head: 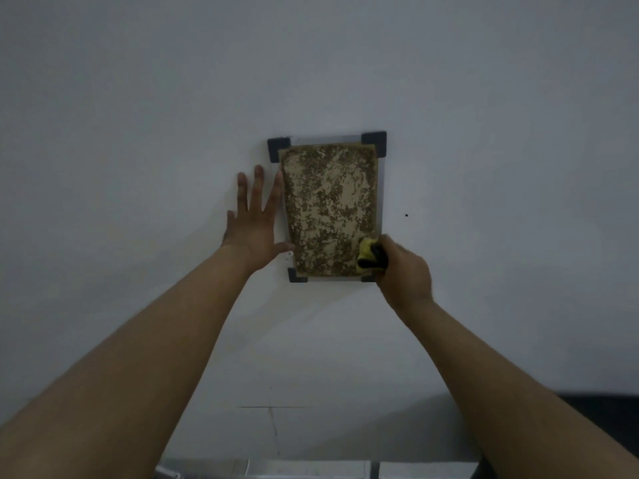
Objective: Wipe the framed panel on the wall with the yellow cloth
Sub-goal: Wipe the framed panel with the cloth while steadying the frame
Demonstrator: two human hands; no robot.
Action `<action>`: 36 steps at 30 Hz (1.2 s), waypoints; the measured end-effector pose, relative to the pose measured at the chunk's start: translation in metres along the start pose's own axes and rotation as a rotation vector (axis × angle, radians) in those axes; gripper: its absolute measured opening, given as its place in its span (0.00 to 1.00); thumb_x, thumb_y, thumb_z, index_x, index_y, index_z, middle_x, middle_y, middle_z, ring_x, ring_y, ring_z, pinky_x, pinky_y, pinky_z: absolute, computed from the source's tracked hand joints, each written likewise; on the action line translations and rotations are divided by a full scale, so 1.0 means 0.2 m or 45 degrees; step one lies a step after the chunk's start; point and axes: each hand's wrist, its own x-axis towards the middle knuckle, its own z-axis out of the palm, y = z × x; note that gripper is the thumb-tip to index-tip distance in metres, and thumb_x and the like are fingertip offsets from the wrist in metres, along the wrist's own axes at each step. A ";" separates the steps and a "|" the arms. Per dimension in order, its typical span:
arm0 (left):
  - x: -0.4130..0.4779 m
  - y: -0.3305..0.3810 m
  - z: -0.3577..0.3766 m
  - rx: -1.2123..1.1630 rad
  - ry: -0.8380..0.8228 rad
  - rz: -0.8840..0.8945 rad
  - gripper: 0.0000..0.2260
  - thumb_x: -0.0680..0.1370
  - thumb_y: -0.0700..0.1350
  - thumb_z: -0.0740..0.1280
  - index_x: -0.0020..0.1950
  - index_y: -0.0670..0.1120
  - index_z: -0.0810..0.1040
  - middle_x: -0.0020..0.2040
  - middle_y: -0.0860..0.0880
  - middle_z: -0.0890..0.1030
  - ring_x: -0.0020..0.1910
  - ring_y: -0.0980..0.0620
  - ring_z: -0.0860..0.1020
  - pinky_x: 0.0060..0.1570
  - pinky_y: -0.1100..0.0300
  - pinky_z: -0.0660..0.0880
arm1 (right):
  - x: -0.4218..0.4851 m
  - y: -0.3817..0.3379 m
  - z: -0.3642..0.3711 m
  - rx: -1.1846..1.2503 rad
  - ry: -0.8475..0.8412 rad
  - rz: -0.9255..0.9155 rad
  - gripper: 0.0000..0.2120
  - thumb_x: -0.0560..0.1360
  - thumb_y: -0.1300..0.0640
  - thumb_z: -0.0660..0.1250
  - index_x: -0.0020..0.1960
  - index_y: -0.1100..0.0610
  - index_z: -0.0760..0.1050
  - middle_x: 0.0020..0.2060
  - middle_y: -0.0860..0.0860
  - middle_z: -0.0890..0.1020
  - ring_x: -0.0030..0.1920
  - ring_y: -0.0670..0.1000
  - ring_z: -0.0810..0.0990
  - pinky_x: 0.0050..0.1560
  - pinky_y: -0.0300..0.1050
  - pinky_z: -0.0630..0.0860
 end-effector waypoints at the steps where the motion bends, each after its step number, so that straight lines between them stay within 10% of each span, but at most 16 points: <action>1: 0.00 0.00 0.00 -0.014 0.010 -0.005 0.63 0.71 0.71 0.74 0.81 0.60 0.23 0.83 0.50 0.24 0.83 0.38 0.29 0.70 0.22 0.64 | -0.02 0.00 0.02 -0.067 -0.184 -0.083 0.20 0.70 0.60 0.73 0.61 0.49 0.78 0.47 0.51 0.86 0.45 0.59 0.85 0.38 0.44 0.75; 3: 0.00 0.00 0.01 -0.032 0.030 -0.023 0.60 0.73 0.71 0.72 0.81 0.60 0.23 0.83 0.51 0.24 0.83 0.39 0.29 0.71 0.21 0.63 | -0.03 0.00 0.04 -0.170 -0.338 -0.226 0.18 0.72 0.59 0.71 0.61 0.49 0.79 0.48 0.51 0.87 0.47 0.59 0.86 0.42 0.47 0.79; 8: 0.00 0.01 0.05 -0.026 0.084 -0.035 0.59 0.74 0.69 0.72 0.82 0.59 0.26 0.83 0.52 0.25 0.84 0.39 0.30 0.72 0.22 0.63 | 0.03 -0.06 0.03 0.105 0.105 -0.010 0.22 0.69 0.63 0.77 0.60 0.54 0.77 0.49 0.54 0.86 0.42 0.61 0.85 0.34 0.53 0.83; 13: 0.02 0.00 0.06 0.024 0.093 -0.039 0.58 0.75 0.72 0.69 0.81 0.60 0.24 0.84 0.51 0.26 0.84 0.39 0.31 0.76 0.22 0.52 | 0.00 -0.15 0.12 -0.100 -0.278 -0.338 0.14 0.73 0.61 0.69 0.57 0.53 0.78 0.47 0.53 0.86 0.44 0.60 0.85 0.37 0.46 0.75; 18: 0.02 -0.02 0.09 0.055 0.134 -0.041 0.55 0.76 0.71 0.66 0.81 0.59 0.24 0.85 0.50 0.29 0.84 0.39 0.31 0.77 0.23 0.50 | 0.12 -0.20 0.08 0.001 0.197 -0.294 0.13 0.74 0.63 0.70 0.58 0.57 0.79 0.45 0.56 0.85 0.36 0.60 0.83 0.31 0.48 0.77; 24: 0.04 -0.05 0.10 0.062 0.171 -0.036 0.41 0.84 0.66 0.57 0.83 0.60 0.28 0.86 0.52 0.32 0.85 0.42 0.34 0.79 0.25 0.49 | 0.07 -0.29 0.19 -0.173 -0.311 -0.507 0.14 0.78 0.61 0.64 0.63 0.56 0.76 0.54 0.53 0.85 0.46 0.57 0.84 0.42 0.49 0.81; 30: 0.03 -0.04 0.12 0.074 0.212 -0.046 0.37 0.87 0.59 0.55 0.84 0.58 0.31 0.86 0.51 0.32 0.85 0.42 0.34 0.79 0.26 0.49 | 0.15 -0.33 0.19 0.057 0.193 -0.397 0.15 0.73 0.63 0.74 0.59 0.58 0.80 0.44 0.56 0.86 0.35 0.57 0.83 0.31 0.41 0.74; 36: 0.05 -0.11 0.13 0.050 0.259 0.035 0.34 0.87 0.59 0.55 0.85 0.60 0.35 0.87 0.51 0.37 0.86 0.41 0.40 0.79 0.26 0.51 | 0.12 -0.45 0.28 -0.068 -0.366 -0.439 0.10 0.78 0.61 0.67 0.59 0.56 0.81 0.51 0.53 0.86 0.48 0.54 0.84 0.46 0.40 0.76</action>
